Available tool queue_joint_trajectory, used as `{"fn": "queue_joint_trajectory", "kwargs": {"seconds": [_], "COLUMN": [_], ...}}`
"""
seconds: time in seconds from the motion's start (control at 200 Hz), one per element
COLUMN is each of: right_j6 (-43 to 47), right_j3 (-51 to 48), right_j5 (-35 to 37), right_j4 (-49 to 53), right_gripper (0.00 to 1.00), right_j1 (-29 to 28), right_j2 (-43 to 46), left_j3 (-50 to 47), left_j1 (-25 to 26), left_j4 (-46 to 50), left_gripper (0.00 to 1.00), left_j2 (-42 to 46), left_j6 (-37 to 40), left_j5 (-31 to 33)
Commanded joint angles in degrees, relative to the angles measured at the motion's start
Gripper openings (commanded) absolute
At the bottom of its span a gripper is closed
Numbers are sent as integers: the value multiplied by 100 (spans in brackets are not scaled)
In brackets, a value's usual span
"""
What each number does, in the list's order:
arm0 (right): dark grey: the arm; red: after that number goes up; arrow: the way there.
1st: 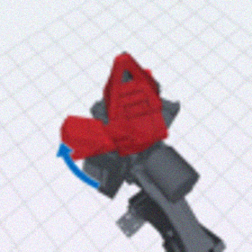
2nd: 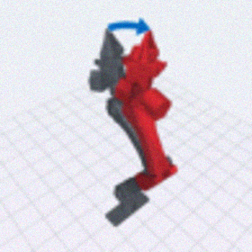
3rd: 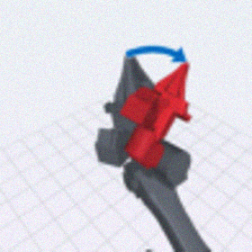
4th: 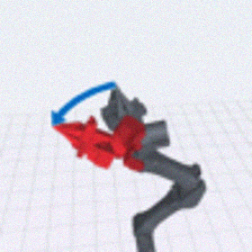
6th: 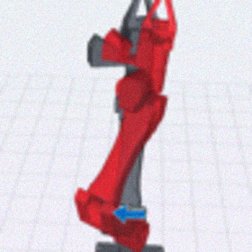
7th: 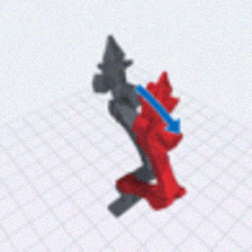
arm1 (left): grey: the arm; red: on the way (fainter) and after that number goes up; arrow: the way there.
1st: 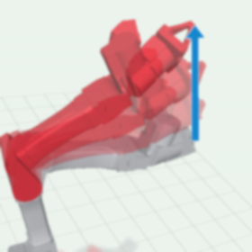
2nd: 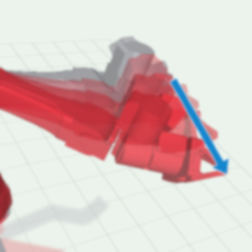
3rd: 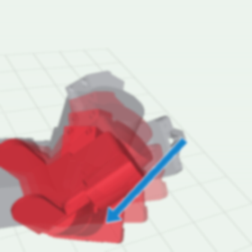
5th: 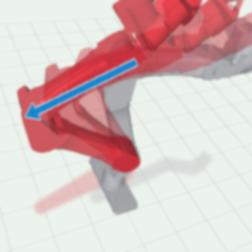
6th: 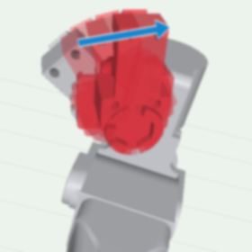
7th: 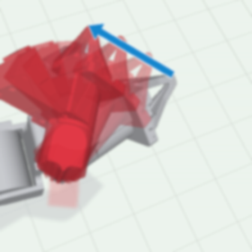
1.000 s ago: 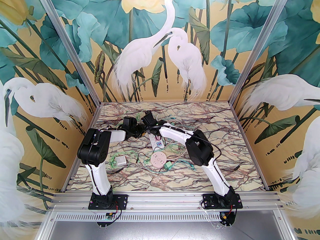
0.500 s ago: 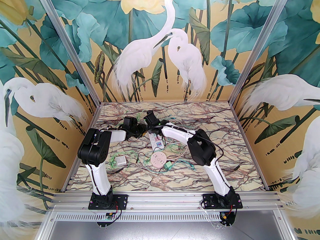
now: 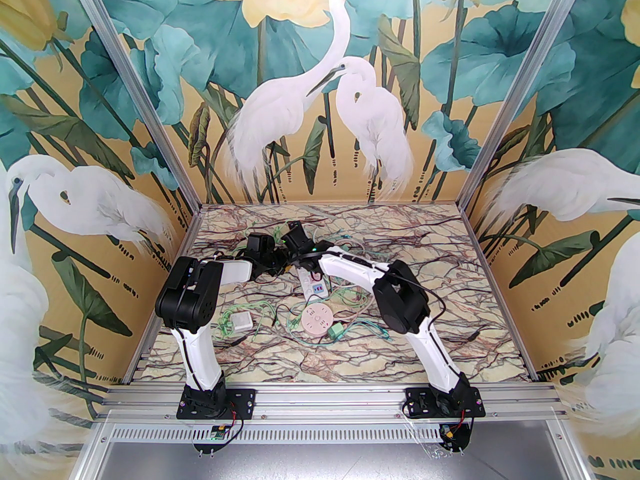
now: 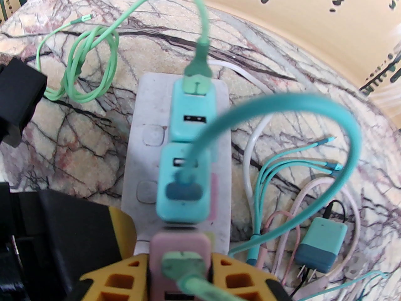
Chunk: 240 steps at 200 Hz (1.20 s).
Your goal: Pull the plug off the socket
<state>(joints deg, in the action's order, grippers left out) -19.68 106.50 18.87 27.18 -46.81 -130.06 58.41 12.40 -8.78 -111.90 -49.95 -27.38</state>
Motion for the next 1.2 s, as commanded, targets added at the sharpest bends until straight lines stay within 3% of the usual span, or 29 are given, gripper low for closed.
{"fn": "queue_joint_trajectory", "kwargs": {"seconds": [0.0,0.54,1.0,1.195], "right_j6": [-244,-920,-1528,-1580], "right_j3": [-115,-1341,-1430,-1387], "right_j5": [-306,-555,-723,-837], "right_j4": [-263,-823,-348,-268], "right_gripper": [18,19,22,30], "right_j1": [57,750,1546,1609], "right_j2": [419,1384,951,893], "left_j3": [-32,-32,-81,-319], "left_j1": [78,75,74,74], "left_j4": [578,605,557,168], "left_gripper": [33,32,33,35], "left_j2": [-289,-270,-116,132], "left_j6": [22,39,83,28], "left_j5": [145,154,162,165]}}
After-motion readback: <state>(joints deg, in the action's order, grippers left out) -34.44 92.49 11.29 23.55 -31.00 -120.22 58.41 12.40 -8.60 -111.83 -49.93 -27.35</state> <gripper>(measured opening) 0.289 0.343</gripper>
